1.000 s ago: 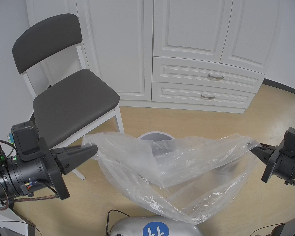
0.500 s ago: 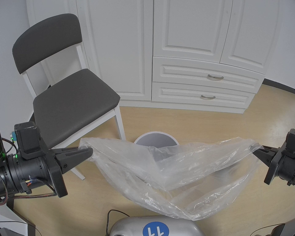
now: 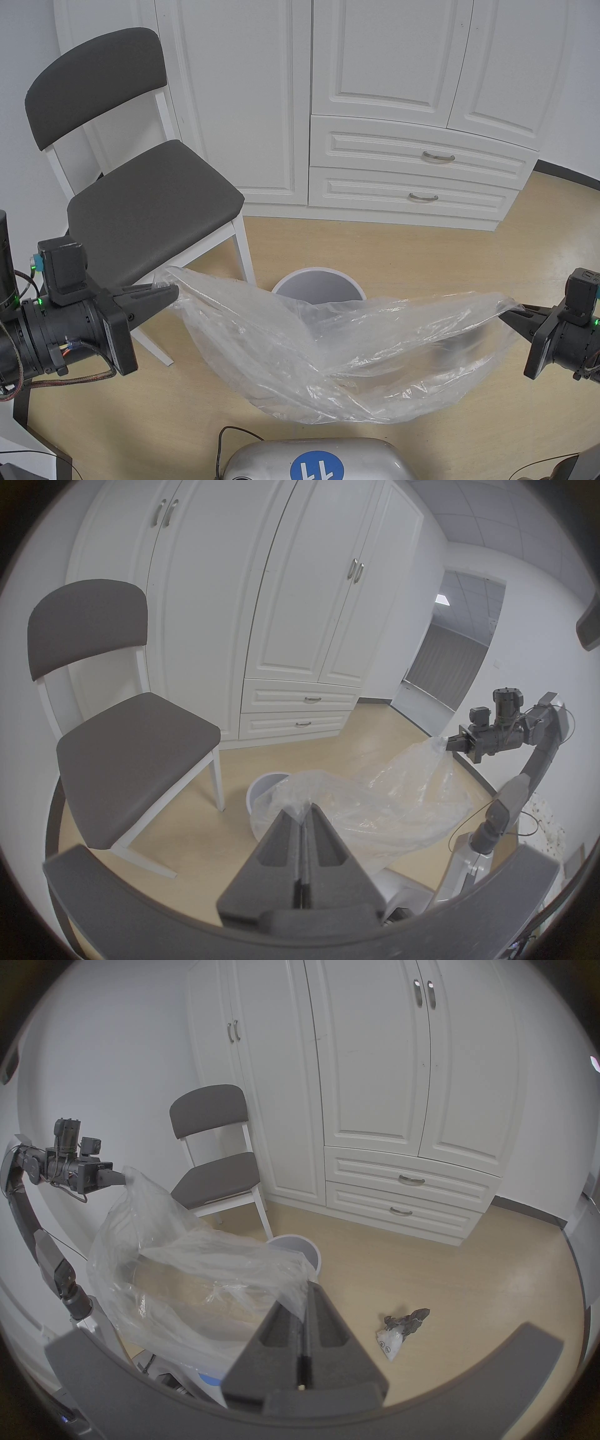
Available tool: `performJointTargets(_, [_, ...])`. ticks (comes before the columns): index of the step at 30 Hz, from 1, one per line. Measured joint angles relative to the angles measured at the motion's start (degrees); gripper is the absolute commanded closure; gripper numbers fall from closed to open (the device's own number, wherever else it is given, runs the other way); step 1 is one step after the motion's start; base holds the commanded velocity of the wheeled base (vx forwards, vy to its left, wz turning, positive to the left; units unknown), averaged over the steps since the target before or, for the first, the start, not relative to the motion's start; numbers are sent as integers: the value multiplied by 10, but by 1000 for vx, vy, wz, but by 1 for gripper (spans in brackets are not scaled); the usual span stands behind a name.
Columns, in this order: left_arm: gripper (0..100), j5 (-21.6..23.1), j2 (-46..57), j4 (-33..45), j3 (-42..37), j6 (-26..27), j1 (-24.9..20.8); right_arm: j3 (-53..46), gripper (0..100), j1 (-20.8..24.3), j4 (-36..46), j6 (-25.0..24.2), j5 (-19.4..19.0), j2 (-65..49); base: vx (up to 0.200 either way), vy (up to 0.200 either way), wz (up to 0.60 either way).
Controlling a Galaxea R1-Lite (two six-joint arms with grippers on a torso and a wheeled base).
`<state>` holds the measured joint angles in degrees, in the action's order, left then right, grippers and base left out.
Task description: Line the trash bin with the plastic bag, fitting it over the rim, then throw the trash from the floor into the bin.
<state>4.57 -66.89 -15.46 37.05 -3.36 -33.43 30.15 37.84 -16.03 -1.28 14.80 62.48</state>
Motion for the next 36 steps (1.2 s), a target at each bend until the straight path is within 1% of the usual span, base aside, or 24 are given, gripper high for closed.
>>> performJointTargets(4, [100,0,-3,-1,0,13,17,0,100,-2,0,1,20,2,0,0,0])
performJointTargets(9, [100,0,-10,-2,-1,19,36,-1,100,-3,0,7,63,6,0,0,0])
performJointTargets(15, [100,1,-16,-4,-1,20,56,-2,100,-3,0,9,73,15,0,0,0])
performJointTargets(23, [100,3,-18,-4,-3,26,63,-7,100,4,0,21,73,9,0,0,0])
performJointTargets(27, [100,5,-18,-8,-7,34,55,-8,100,10,-5,20,66,4,0,0,0])
performJointTargets(29, [100,6,-20,-16,-9,33,45,-10,100,17,-7,17,63,4,0,0,0])
performJointTargets(32, [100,6,-24,-52,-17,31,21,-15,100,33,-21,13,50,6,0,0,0])
performJointTargets(36, [100,5,-35,-120,-39,28,-21,-31,100,52,-94,8,22,13,0,0,0])
